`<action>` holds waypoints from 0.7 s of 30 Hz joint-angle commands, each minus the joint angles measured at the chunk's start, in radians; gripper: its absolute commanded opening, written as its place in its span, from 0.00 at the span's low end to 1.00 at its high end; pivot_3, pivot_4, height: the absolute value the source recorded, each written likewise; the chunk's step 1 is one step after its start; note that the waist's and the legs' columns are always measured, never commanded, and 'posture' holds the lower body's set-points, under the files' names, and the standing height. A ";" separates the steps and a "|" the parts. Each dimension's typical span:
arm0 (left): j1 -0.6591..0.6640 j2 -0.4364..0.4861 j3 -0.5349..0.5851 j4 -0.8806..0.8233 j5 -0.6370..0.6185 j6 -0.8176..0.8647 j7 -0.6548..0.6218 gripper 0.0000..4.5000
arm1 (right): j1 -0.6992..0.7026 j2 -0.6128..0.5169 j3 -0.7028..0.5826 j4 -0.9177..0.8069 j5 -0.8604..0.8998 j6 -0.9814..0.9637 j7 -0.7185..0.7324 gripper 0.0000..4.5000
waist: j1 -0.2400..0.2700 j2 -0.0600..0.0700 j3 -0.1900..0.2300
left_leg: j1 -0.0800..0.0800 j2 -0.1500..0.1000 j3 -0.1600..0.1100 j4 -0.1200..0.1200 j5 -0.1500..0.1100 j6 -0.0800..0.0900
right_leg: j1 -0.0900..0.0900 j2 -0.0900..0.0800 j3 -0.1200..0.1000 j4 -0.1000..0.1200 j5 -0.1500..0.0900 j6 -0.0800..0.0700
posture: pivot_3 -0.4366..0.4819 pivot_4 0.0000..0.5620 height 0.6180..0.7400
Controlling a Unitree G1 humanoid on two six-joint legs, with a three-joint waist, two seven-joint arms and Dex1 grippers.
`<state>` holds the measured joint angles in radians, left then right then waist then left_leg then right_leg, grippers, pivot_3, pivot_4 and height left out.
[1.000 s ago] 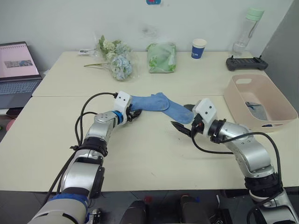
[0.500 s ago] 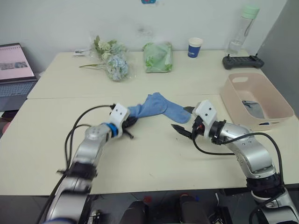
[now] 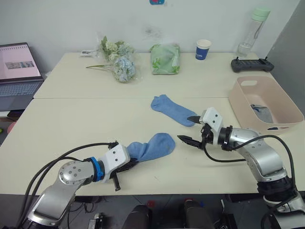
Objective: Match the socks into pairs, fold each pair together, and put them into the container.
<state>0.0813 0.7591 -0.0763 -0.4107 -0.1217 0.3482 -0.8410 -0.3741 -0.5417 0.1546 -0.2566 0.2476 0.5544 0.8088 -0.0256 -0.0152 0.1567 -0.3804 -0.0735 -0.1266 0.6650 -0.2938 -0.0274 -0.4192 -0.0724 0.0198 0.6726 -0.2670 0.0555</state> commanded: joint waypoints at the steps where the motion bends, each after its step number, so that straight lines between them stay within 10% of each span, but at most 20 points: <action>1: 0.024 -0.026 0.042 0.008 0.026 -0.048 0.069 0.23 | -0.016 0.030 0.029 0.019 0.014 0.016 0.004 1.00 | 0.000 0.000 0.000 | 0.000 0.000 0.000 0.000 0.000 0.000 | 0.000 0.000 0.000 0.000 0.000 0.000 | 0.48 0.27 1.00; 12: 0.036 -0.121 0.292 -0.082 -0.320 0.141 0.108 0.99 | -0.022 0.082 0.050 0.019 0.081 0.179 0.007 1.00 | -0.001 0.000 0.000 | 0.000 0.001 -0.001 0.000 0.000 0.000 | 0.000 0.000 -0.001 0.000 0.000 0.000 | 0.48 0.27 1.00; 21: -0.062 -0.114 0.191 0.099 -0.250 0.250 0.176 1.00 | -0.028 0.110 0.088 0.061 0.046 0.214 -0.047 0.91 | -0.003 0.000 0.000 | 0.000 0.000 -0.001 0.000 0.000 0.000 | -0.001 0.001 -0.001 0.001 0.000 0.000 | 0.48 0.27 1.00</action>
<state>0.0229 0.6360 0.1559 -0.3317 -0.4016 0.6081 -0.6581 -0.3872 -0.4374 0.2392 -0.1820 0.2922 0.7725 0.7638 -0.0283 -0.0155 0.1566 -0.3801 -0.0732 -0.1271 0.6647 -0.2937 -0.0277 -0.4198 -0.0717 0.0189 0.6732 -0.2670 0.0555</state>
